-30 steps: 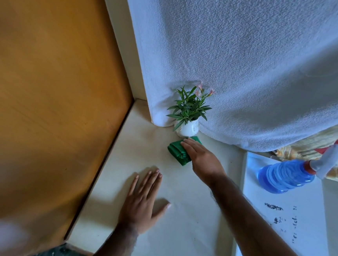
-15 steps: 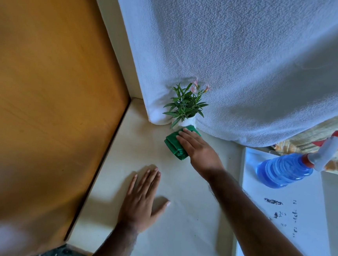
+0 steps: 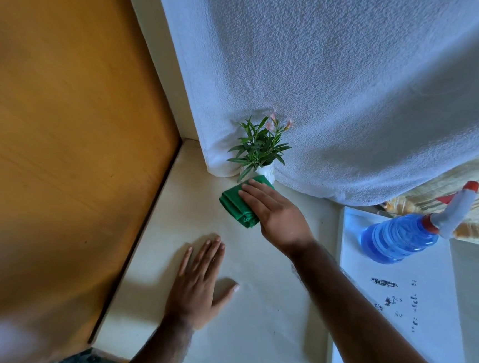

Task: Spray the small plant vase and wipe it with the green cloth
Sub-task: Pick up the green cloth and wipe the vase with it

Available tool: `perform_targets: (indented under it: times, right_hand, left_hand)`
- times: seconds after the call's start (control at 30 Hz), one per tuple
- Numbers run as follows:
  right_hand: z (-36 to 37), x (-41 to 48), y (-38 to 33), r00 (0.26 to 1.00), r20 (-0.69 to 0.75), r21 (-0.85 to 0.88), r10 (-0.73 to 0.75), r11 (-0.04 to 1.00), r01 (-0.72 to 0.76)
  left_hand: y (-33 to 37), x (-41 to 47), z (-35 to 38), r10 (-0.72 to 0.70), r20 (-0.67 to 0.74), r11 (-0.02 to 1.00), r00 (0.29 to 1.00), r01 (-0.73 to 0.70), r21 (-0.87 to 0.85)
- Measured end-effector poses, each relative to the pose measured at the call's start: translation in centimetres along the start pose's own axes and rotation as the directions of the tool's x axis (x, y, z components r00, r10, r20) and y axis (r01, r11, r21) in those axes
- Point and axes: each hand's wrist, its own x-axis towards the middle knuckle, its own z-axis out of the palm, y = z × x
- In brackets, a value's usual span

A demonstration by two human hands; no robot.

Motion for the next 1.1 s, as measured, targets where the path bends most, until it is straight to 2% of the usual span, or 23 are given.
perform_targets:
  times: [0.1, 0.23, 0.37, 0.47, 0.73, 0.87, 1.1]
  right_hand:
    - [-0.5, 0.9, 0.4, 1.000, -0.020, -0.040, -0.009, 0.999, 0.008]
    - [0.7, 0.1, 1.5, 0.995, 0.061, -0.061, 0.081, 0.995, -0.077]
    - [2.0, -2.2, 1.8, 0.964, 0.141, -0.034, 0.226, 0.974, -0.223]
    - [2.3, -3.4, 1.7, 0.946, 0.183, -0.013, 0.267, 0.963, -0.269]
    - [-1.0, -2.7, 0.9, 0.975, 0.075, -0.056, 0.207, 0.978, -0.203]
    - [-4.4, -5.5, -0.2, 0.976, 0.009, -0.089, 0.220, 0.972, -0.218]
    - [-8.0, -17.5, -0.3, 0.911, -0.057, -0.154, 0.408, 0.898, -0.412]
  left_hand:
    - [0.0, 0.0, 0.0, 0.001, -0.018, 1.000, 1.000, -0.001, -0.007]
    - [0.1, -0.1, 0.0, 0.009, -0.028, 1.000, 1.000, -0.009, -0.002]
    - [0.1, -0.1, 0.1, 0.003, -0.020, 1.000, 1.000, -0.003, -0.004]
    - [-0.1, -0.1, 0.2, 0.007, -0.033, 1.000, 0.999, -0.007, -0.017]
    - [-0.5, 0.0, 0.3, 0.014, -0.022, 1.000, 1.000, -0.014, -0.004]
    - [-0.4, -0.1, 0.2, 0.010, -0.007, 1.000, 1.000, -0.010, -0.010]
    - [-0.5, -0.1, 0.1, 0.005, -0.011, 1.000, 1.000, -0.005, -0.014]
